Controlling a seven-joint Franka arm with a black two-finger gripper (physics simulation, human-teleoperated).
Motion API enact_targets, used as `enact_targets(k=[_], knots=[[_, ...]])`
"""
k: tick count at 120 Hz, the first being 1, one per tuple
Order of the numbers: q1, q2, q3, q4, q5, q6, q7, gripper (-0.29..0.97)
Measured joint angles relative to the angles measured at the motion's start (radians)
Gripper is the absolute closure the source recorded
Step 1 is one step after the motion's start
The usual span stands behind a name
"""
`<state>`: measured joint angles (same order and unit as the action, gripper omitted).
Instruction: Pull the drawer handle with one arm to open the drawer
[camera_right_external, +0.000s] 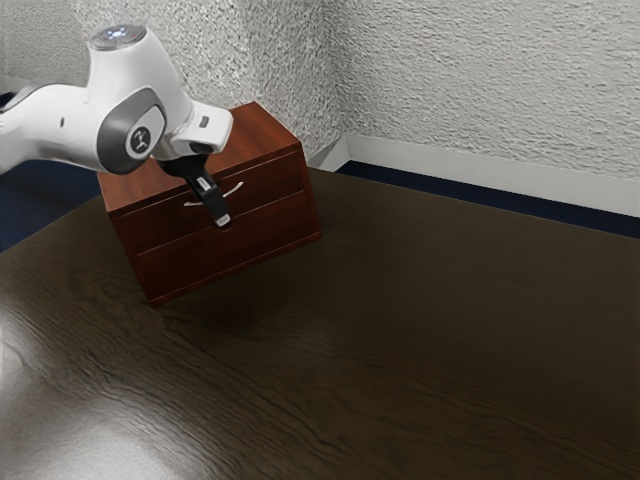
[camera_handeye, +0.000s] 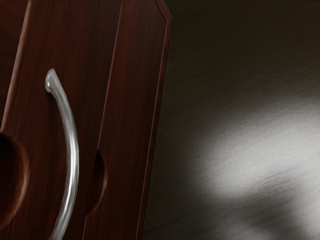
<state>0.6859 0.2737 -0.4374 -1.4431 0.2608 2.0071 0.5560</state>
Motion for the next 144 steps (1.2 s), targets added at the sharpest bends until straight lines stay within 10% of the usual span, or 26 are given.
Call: enact_targets(k=[144], knots=[[-0.006,0.062,0.004,0.044,0.015,0.01,-0.035,0.12]])
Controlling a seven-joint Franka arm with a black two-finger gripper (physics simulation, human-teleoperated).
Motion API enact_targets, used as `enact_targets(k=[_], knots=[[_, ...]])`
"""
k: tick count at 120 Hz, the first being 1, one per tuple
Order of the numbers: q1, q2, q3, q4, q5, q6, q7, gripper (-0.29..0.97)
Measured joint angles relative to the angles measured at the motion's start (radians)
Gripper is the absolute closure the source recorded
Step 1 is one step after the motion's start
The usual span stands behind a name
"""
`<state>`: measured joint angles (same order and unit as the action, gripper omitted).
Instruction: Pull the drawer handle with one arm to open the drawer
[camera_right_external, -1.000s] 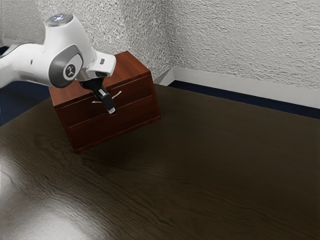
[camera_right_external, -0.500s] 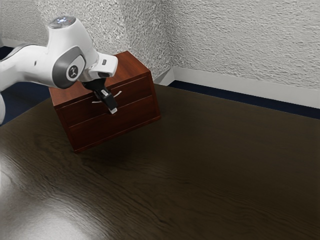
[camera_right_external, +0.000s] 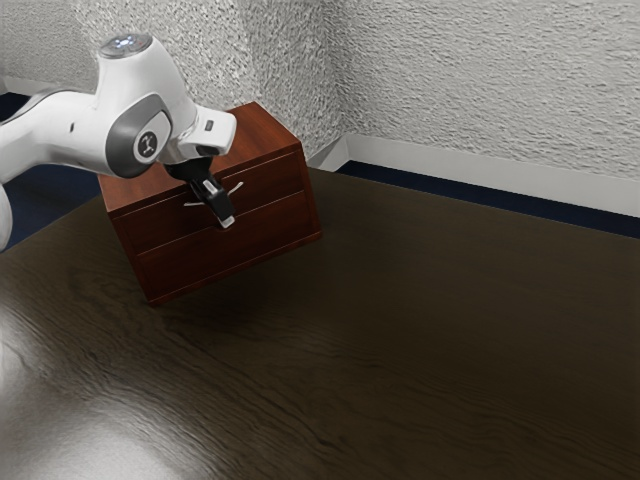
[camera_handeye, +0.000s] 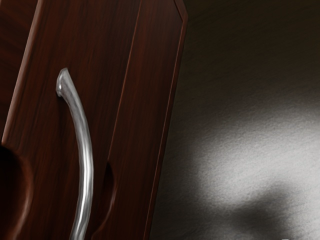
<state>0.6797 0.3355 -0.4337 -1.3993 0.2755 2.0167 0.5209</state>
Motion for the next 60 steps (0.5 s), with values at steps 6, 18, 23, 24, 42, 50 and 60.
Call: enact_targets(k=[6,18,23,24,42,50,60], knots=[[-0.001,0.0,0.004,-0.003,0.0,0.002,0.0,0.1],[0.0,0.0,0.011,-0.008,-0.001,0.009,-0.001,0.09],[-0.001,0.0,0.013,-0.01,-0.001,0.011,-0.001,0.09],[-0.001,0.0,0.013,-0.011,-0.001,0.012,-0.001,0.09],[-0.003,-0.002,0.016,-0.016,-0.004,0.019,-0.003,0.11],[-0.004,-0.004,0.017,-0.016,-0.004,0.022,-0.005,0.15],[-0.003,-0.006,0.017,-0.016,0.0,0.024,-0.01,0.25]])
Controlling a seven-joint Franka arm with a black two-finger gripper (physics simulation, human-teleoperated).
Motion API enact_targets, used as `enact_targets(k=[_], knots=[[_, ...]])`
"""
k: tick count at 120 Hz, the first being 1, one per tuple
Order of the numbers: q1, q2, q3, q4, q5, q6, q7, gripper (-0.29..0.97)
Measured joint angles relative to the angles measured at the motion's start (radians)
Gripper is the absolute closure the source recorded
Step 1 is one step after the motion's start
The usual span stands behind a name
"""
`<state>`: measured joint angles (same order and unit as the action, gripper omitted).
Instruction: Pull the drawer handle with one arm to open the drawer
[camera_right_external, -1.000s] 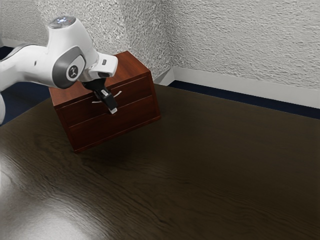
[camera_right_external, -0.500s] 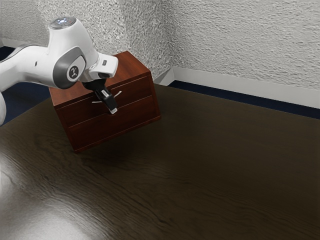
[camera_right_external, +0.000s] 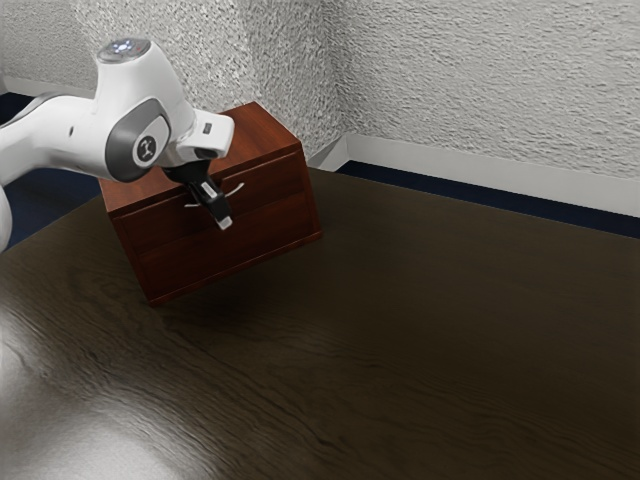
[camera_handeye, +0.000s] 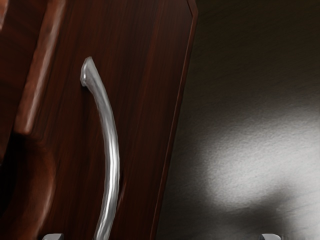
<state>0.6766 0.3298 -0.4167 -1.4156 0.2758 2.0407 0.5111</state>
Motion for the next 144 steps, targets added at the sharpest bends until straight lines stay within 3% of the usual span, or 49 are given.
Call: enact_targets(k=[26,51,144], knots=[[-0.012,-0.008,0.0,-0.01,0.002,0.003,-0.014,0.44],[-0.026,-0.026,-0.001,-0.034,-0.005,0.011,-0.026,0.49],[-0.044,-0.152,-0.003,-0.204,-0.046,0.074,-0.085,0.53]])
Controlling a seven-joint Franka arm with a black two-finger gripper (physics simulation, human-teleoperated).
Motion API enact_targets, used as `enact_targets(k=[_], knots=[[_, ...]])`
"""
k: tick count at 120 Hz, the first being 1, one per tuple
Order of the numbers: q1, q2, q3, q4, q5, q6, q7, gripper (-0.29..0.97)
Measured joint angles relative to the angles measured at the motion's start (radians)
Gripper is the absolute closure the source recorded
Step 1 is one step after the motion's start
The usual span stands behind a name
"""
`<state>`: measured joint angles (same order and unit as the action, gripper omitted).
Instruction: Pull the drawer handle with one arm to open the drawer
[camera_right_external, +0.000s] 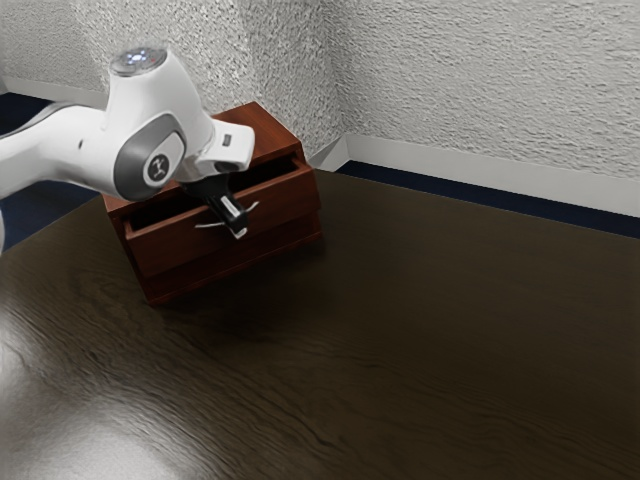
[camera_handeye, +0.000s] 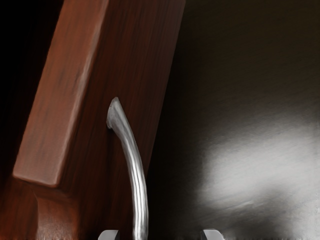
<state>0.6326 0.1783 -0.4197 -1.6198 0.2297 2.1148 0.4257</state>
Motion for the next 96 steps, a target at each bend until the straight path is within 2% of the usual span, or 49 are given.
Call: enact_targets(k=[21,36,96], knots=[[-0.011,-0.03,0.0,-0.047,-0.005,0.017,-0.019,0.53],[-0.014,-0.053,0.0,-0.075,-0.012,0.032,-0.033,0.57],[-0.032,-0.101,0.001,-0.14,-0.015,0.068,-0.096,0.54]])
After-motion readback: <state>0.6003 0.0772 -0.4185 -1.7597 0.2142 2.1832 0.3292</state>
